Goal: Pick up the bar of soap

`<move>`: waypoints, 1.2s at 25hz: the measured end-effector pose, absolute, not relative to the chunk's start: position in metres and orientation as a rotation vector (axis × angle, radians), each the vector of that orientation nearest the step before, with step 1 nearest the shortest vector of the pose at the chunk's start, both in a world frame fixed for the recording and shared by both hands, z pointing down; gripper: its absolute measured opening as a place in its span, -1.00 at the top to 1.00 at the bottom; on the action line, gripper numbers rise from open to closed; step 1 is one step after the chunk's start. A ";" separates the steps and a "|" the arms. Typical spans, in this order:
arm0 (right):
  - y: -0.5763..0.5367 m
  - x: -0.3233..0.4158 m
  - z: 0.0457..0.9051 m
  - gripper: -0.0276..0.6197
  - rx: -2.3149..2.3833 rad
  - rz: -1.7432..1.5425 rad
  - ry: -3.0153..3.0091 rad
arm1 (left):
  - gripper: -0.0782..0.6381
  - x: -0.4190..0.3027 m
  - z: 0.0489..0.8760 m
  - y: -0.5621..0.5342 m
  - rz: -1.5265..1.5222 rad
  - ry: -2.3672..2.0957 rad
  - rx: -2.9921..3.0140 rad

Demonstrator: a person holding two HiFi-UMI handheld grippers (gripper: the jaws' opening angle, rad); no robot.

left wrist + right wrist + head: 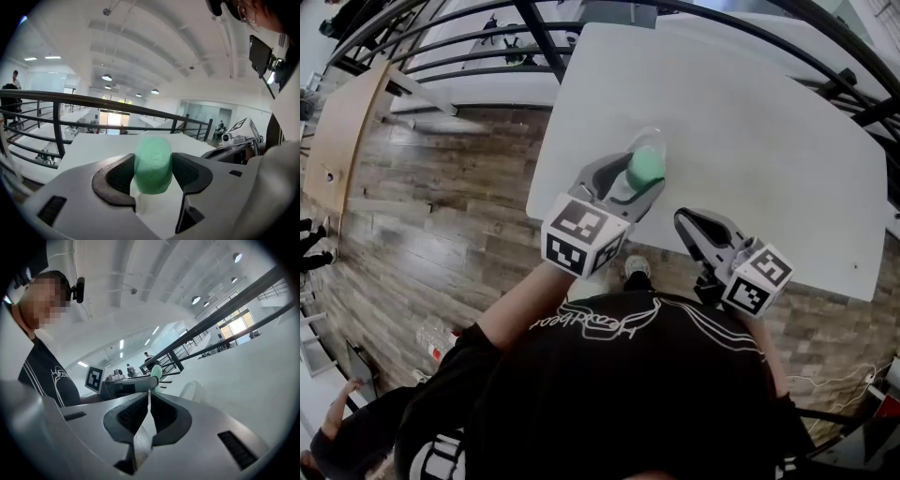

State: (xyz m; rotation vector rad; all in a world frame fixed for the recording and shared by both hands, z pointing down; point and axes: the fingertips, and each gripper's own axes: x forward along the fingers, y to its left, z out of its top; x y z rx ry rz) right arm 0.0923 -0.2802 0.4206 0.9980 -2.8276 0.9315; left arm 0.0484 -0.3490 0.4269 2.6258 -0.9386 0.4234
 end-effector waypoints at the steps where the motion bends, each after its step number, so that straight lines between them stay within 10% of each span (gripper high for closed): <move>1: -0.278 0.091 0.417 0.85 0.999 0.917 -2.835 | 0.05 0.048 0.420 -0.344 0.399 -0.932 2.632; 30: -0.038 -0.004 0.317 0.85 0.954 0.598 -3.005 | 0.05 -0.059 0.317 -0.049 0.040 -0.654 2.786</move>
